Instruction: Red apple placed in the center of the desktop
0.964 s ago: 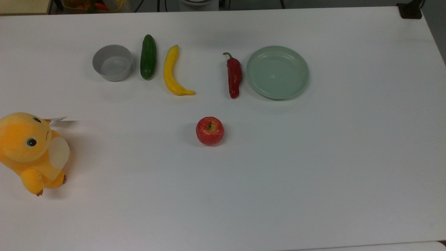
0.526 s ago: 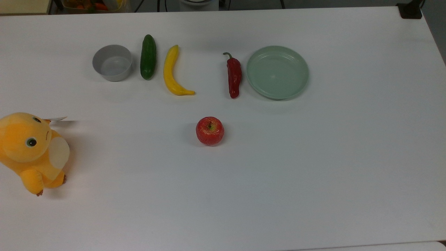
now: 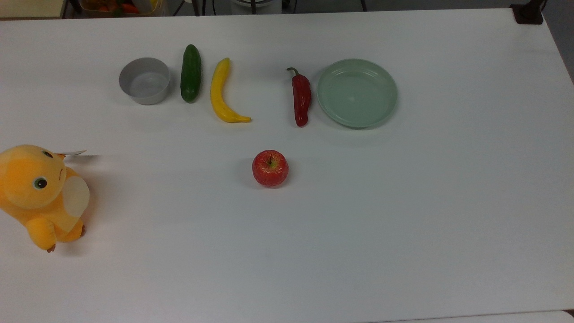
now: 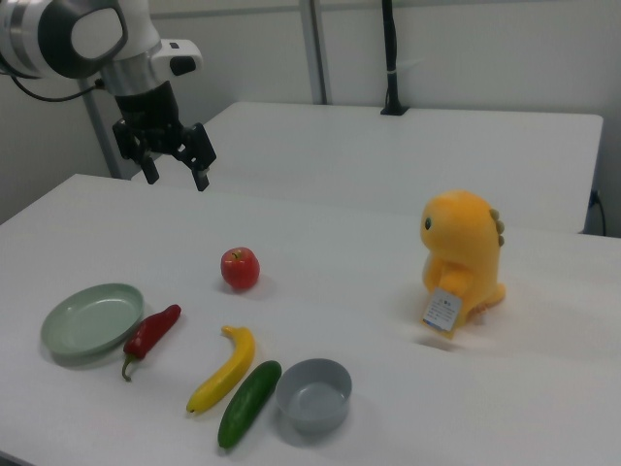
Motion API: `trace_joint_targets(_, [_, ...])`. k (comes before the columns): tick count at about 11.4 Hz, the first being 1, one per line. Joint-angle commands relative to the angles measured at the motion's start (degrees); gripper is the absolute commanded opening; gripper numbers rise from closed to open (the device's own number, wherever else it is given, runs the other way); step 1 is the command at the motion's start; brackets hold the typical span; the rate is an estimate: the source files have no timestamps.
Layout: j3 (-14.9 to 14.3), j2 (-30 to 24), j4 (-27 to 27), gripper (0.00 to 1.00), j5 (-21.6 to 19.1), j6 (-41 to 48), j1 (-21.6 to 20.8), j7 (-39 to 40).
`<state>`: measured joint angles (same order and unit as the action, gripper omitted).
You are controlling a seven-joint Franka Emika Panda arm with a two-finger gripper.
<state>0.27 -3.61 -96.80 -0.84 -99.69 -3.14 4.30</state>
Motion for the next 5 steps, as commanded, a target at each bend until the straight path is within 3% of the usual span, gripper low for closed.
trace_joint_targets(1, [0.61,-0.26,-0.85,1.0,-0.04,-1.3,0.95,1.41])
trace_joint_targets(5, [0.88,-0.26,-0.85,1.0,-0.13,-1.21,0.68,0.71])
